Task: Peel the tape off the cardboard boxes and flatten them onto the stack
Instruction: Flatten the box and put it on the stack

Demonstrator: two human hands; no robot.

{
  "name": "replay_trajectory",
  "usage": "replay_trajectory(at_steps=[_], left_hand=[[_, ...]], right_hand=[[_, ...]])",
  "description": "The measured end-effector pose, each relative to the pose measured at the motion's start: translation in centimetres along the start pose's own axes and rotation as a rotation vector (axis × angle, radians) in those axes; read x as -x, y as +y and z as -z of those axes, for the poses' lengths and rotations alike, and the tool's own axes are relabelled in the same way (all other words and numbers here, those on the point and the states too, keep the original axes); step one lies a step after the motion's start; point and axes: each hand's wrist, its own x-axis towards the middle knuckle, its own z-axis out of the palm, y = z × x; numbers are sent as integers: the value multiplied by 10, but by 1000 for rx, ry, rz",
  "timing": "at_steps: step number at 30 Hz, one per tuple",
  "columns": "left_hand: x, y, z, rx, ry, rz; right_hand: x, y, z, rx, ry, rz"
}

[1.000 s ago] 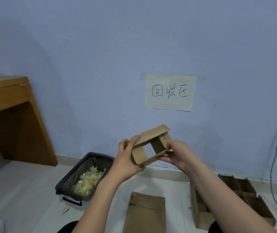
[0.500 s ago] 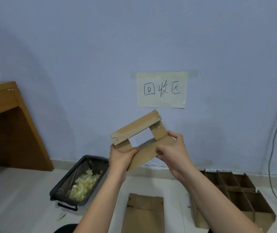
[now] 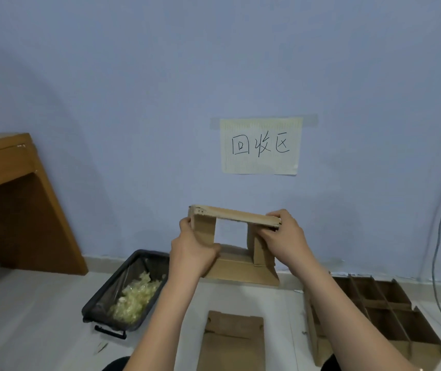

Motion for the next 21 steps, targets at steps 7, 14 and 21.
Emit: replay_trajectory(at_steps=[7, 14, 21], left_hand=[[6, -1, 3, 105, -98, 26], [5, -7, -15, 159, -54, -25], [-10, -30, -29, 428, -50, 113]], right_hand=[[11, -3, -19, -82, 78, -77], [18, 19, -80, 140, -197, 4], [21, 22, -105, 90, -376, 21]])
